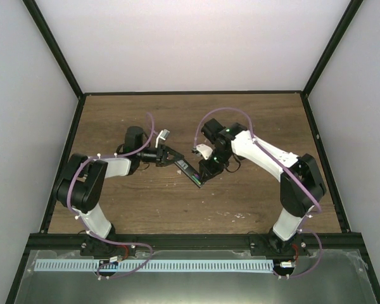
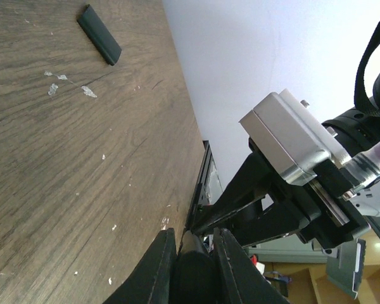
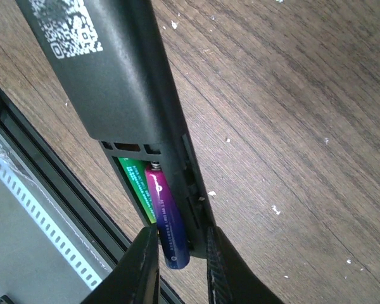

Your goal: Load the batteries into the remote control

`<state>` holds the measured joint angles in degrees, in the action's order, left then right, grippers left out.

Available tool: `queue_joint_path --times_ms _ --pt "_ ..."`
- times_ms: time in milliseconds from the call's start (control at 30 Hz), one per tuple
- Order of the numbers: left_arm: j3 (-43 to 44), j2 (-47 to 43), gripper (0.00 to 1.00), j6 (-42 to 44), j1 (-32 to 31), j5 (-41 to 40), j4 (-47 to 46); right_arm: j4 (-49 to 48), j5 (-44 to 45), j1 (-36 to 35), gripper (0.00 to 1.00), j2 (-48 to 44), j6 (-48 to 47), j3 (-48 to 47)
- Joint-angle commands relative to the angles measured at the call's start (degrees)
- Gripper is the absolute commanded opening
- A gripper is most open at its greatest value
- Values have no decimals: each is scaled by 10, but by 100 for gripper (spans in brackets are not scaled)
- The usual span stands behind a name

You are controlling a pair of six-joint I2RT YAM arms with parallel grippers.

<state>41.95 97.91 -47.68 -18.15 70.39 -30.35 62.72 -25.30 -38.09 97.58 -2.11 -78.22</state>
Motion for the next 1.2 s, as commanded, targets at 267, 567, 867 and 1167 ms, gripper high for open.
queue_joint_path --times_ms 267,567,867,1167 --pt "12 0 0 -18 -6 24 -33 -46 18 0 35 -57 5 -57" --pt "39 -13 0 -11 -6 30 12 -102 16 54 44 -101 14 -40" --pt "59 -40 0 -111 -6 52 14 -161 -116 134 45 -139 34 19" --pt "26 -63 0 -280 -6 67 -142 -146 -230 155 46 -157 67 61"
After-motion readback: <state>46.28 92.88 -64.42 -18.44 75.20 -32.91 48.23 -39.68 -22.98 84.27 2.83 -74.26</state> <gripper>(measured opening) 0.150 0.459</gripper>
